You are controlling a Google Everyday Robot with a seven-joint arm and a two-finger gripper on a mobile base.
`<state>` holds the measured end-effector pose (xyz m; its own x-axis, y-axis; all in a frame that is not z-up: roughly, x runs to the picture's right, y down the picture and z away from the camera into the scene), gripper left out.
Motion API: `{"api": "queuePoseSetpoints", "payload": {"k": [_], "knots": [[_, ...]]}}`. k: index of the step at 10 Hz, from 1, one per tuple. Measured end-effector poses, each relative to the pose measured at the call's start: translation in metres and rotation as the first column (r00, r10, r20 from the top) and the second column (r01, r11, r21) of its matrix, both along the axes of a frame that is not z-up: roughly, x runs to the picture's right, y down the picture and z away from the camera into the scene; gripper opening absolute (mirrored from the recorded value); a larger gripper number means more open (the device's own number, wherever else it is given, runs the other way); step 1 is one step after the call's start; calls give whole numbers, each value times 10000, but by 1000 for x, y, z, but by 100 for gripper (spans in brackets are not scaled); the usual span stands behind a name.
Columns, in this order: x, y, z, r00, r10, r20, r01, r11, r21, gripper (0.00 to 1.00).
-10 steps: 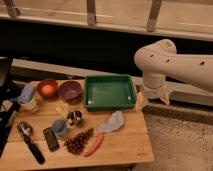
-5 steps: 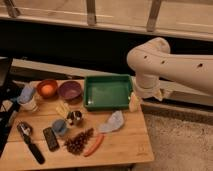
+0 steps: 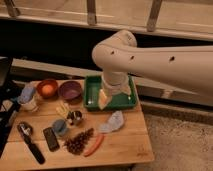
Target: Place brush in tray
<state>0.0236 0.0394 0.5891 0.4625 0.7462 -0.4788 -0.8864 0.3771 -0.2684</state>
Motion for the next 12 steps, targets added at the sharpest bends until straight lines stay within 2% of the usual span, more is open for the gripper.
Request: {"api": "queuePoseSetpoints", "payload": {"k": [2,3,6,7,8,9,11,12], "knots": [[-44,6,-25,9946,34,1033,-64,9996,289,80],[-50,8,-27,9931,11,1169,-47,9995,311,80],[-48,6,-28,9942,26,1074,-67,9992,383,80],[-50,3,-29,9944,-55,1054,-6,9983,581,80],[-56,-3,-28,9942,-158,1067,67,9964,849,80],[-72,-4,-24,9922,-194,1235,79,9956,929,80],[-105,-2,-11,9871,-201,1588,50,9954,952,80],[-134,4,2,9820,-202,1877,39,9962,867,80]]}}
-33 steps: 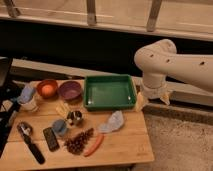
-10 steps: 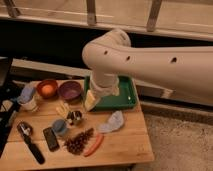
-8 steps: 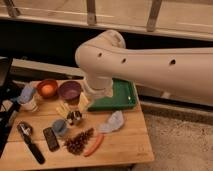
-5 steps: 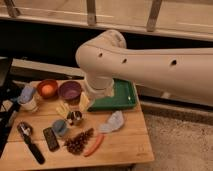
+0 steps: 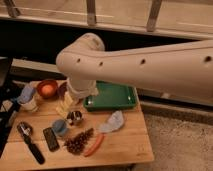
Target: Place brush in tray
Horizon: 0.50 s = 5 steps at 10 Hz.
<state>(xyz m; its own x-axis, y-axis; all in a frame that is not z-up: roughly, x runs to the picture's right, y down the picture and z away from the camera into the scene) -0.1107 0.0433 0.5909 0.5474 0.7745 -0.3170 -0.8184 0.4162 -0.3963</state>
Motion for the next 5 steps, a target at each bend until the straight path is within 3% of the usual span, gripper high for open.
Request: {"api": "queuePoseSetpoints", "payload": {"k": [3,5], "knots": [[-72,23,25,9957,-140,911,178,9990,-411,80],[-121,49,35,9862,-508,1578,618,9959,-657,80]]}}
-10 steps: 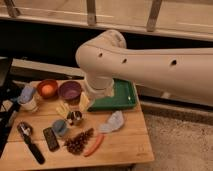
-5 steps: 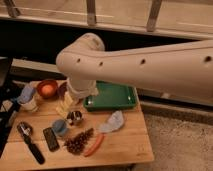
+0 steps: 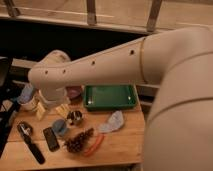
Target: Place brush in tray
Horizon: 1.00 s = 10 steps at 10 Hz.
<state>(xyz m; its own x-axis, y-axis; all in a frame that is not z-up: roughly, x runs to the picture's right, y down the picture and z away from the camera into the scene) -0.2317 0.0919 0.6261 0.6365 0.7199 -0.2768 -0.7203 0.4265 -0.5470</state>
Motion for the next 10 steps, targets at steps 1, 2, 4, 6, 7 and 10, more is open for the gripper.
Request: {"api": "queuePoseSetpoints", "payload": {"k": [1,2,4,6,7,10], "knots": [[-14,12,10,9996,-154,228,159,9996,-214,80],[-21,22,18,9989,-216,411,235,9987,-457,80],[-29,33,28,9974,-218,690,274,9962,-828,80],[-28,33,28,9975,-202,680,258,9962,-827,80],[-27,32,28,9974,-278,672,333,9960,-832,80],[-47,37,45,9932,-915,721,974,9918,-829,80]]}}
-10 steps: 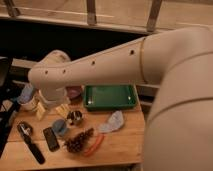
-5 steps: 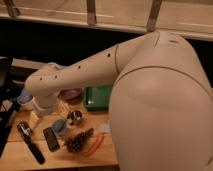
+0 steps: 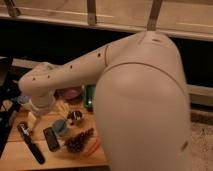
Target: Place brush in tray
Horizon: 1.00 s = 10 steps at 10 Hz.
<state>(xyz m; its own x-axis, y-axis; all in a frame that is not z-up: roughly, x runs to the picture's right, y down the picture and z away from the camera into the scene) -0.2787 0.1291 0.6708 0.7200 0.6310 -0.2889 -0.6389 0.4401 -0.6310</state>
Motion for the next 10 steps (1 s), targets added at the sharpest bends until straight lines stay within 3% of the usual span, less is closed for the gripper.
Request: {"api": "queuePoseSetpoints", "payload": {"k": [1,2,3,7,10], "knots": [[-6,1,16,9997,155,168,-153,9998,-127,80],[-33,3,37,9971,298,695,-273,9990,-367,80],[-44,2,46,9949,387,928,-347,9984,-449,80],[-91,8,47,9838,78,1790,26,9983,-576,80],[-92,9,46,9836,64,1803,43,9982,-592,80]]}}
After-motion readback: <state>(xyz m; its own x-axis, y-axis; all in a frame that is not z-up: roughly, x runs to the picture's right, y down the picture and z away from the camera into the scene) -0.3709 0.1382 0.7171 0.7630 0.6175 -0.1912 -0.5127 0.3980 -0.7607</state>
